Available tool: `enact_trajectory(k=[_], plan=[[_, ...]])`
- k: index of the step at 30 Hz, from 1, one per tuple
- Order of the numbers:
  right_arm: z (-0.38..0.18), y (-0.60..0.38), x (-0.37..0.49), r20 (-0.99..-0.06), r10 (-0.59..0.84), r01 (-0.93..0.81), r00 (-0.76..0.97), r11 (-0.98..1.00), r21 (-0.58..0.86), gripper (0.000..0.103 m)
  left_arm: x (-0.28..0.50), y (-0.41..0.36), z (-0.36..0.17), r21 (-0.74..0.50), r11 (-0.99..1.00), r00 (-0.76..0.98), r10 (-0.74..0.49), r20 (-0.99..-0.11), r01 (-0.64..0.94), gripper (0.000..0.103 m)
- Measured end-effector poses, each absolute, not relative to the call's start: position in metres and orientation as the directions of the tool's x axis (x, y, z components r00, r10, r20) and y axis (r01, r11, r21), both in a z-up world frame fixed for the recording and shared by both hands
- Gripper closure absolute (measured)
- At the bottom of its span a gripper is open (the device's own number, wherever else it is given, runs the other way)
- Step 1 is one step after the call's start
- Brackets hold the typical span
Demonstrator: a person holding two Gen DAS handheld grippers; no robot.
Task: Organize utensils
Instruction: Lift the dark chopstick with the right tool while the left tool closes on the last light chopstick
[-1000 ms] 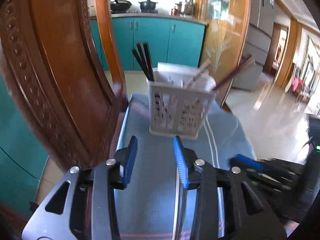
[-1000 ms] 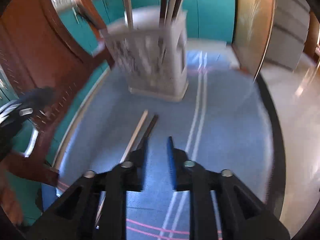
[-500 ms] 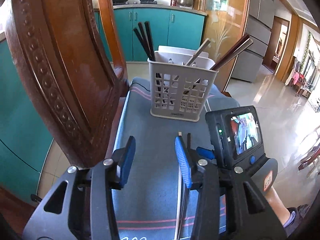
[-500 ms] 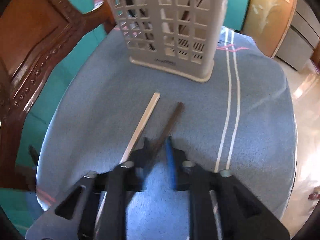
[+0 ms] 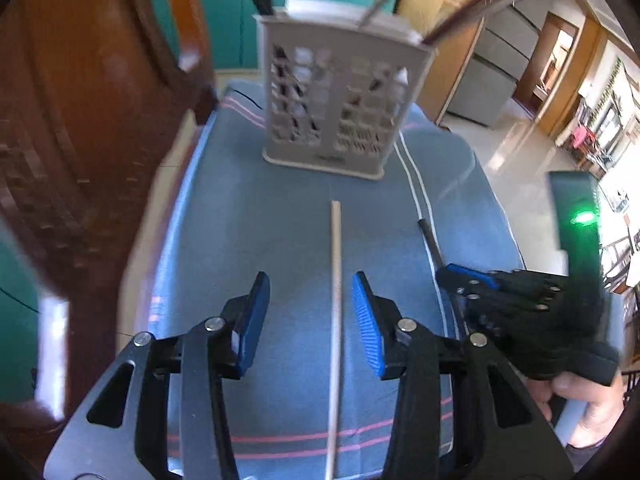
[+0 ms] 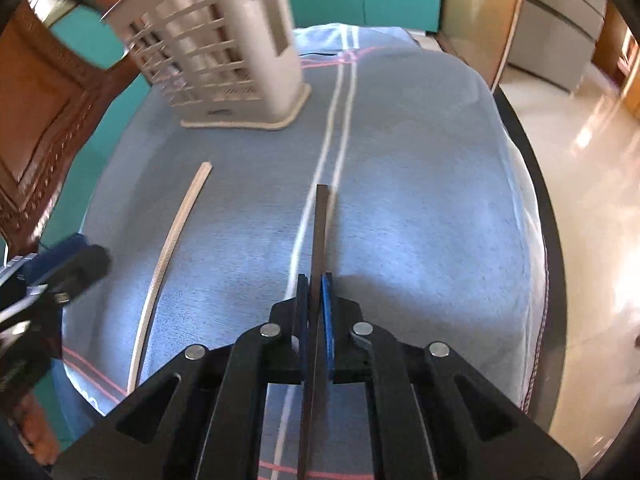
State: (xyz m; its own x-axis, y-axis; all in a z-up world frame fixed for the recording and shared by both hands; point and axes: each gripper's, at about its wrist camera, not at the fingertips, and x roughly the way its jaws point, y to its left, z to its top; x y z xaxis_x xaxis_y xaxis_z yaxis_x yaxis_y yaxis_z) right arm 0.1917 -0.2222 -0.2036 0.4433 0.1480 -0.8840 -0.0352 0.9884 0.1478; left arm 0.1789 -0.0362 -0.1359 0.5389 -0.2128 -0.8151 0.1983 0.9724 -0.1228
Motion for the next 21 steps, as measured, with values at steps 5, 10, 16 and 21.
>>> enact_trajectory(k=[5,10,16,21], plan=[[-0.201,-0.223,0.186,-0.885,0.087,-0.040,0.458,0.996,0.078,0.089,0.205,-0.060,-0.154,-0.087,0.970,0.505,-0.194,-0.841,0.229,0.054],[-0.205,-0.219,0.189,-0.882,0.029,-0.050,0.471,0.999,0.006,0.069,0.224,-0.082,-0.176,0.001,0.962,0.474,-0.133,-0.870,0.272,0.051],[-0.208,-0.218,0.193,-0.873,0.003,-0.052,0.487,0.998,-0.026,0.061,0.234,-0.093,-0.190,0.037,0.959,0.470,-0.104,-0.877,0.281,0.046],[-0.214,-0.214,0.211,-0.871,0.005,-0.054,0.492,0.998,-0.025,0.061,0.242,-0.090,-0.194,0.012,0.962,0.457,-0.118,-0.881,0.272,0.040]])
